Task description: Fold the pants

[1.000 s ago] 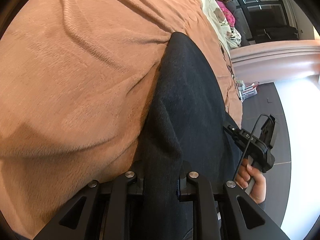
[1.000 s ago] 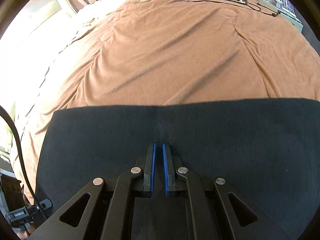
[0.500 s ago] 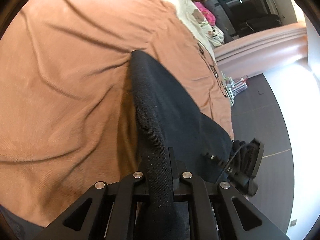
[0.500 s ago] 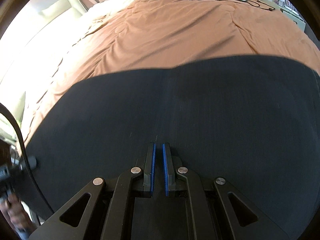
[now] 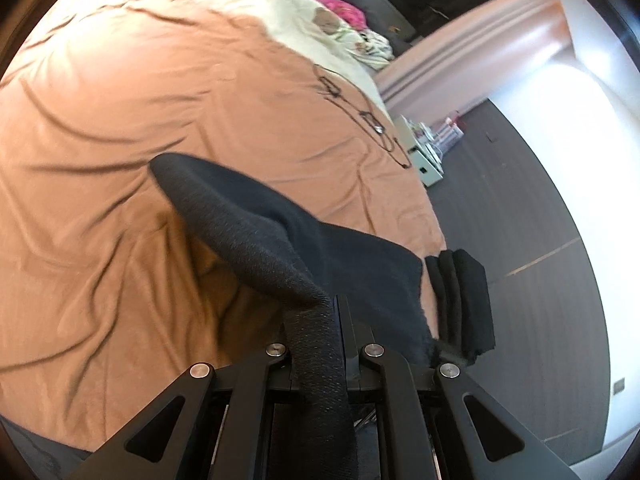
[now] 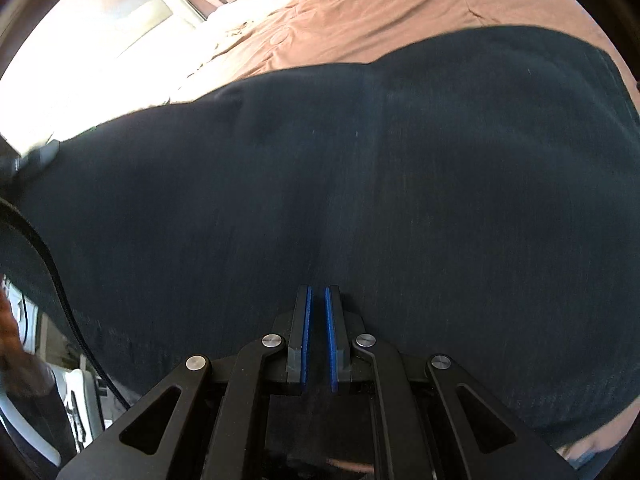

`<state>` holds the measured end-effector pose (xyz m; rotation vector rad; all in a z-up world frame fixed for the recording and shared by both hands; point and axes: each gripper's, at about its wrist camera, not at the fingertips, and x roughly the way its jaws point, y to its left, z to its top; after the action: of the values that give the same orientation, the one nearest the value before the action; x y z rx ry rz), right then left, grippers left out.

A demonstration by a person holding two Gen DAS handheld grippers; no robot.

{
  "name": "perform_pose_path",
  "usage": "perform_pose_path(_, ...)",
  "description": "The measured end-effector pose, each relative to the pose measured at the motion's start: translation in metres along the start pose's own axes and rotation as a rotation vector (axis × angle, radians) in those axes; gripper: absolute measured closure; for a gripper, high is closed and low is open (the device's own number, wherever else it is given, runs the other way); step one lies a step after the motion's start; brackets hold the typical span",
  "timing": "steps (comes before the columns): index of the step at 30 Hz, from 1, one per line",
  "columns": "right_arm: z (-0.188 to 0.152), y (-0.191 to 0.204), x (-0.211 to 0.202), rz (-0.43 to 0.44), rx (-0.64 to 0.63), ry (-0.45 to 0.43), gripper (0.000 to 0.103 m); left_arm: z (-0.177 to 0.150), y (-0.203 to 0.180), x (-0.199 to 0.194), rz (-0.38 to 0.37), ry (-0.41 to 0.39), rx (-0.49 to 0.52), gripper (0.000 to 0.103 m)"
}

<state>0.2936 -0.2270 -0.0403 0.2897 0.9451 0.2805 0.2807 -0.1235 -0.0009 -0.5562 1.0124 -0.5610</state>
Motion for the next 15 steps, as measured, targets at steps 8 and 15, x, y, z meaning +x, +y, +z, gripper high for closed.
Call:
perform_pose_path(8,-0.020,-0.034,-0.028,0.068,0.054,-0.028,0.099,0.012,-0.068,0.019,-0.010,0.026,0.122,0.094)
perform_pose_path(15,-0.030,-0.084,-0.084,0.077,0.129,-0.175,0.098,0.017,-0.128,0.056,-0.019,0.079,0.234,0.094)
